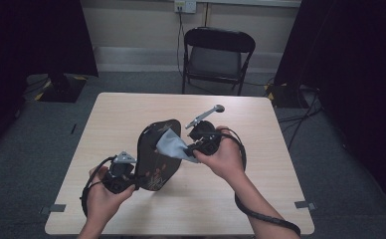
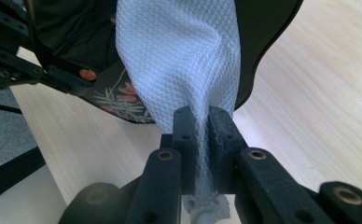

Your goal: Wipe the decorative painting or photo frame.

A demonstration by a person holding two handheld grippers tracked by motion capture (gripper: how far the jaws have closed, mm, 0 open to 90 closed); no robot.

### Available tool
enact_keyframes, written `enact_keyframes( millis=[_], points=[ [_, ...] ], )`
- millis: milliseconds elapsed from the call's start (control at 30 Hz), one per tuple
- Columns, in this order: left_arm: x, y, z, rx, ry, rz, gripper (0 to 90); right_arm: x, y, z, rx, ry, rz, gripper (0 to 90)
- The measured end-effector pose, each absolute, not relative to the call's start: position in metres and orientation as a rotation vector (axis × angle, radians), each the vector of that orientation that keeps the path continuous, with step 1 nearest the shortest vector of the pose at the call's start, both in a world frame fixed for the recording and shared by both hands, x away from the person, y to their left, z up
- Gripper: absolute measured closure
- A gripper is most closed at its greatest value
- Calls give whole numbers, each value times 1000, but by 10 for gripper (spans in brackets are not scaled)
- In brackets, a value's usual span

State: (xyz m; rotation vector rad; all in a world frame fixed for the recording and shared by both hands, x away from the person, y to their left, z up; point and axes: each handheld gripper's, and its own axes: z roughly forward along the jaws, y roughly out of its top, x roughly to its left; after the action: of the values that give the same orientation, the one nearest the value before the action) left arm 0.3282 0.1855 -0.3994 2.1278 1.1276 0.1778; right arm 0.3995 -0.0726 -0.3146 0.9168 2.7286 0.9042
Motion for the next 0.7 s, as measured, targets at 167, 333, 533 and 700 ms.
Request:
enact_keyframes(
  millis=[167,333,533,700],
  points=[
    [328,185,-399,2130,1127,178,789,399,-71,-332,926,2746,887,828],
    [329,185,-400,2122,1132,172,789,396,-68,-360,951,2781,846,828],
    [329,185,-399,2128,1127,170,789,393,-68,-392,996,2813,820,828],
    [330,184,-399,2126,1131,172,789,390,-67,-416,1013,2840,773,828]
  ],
)
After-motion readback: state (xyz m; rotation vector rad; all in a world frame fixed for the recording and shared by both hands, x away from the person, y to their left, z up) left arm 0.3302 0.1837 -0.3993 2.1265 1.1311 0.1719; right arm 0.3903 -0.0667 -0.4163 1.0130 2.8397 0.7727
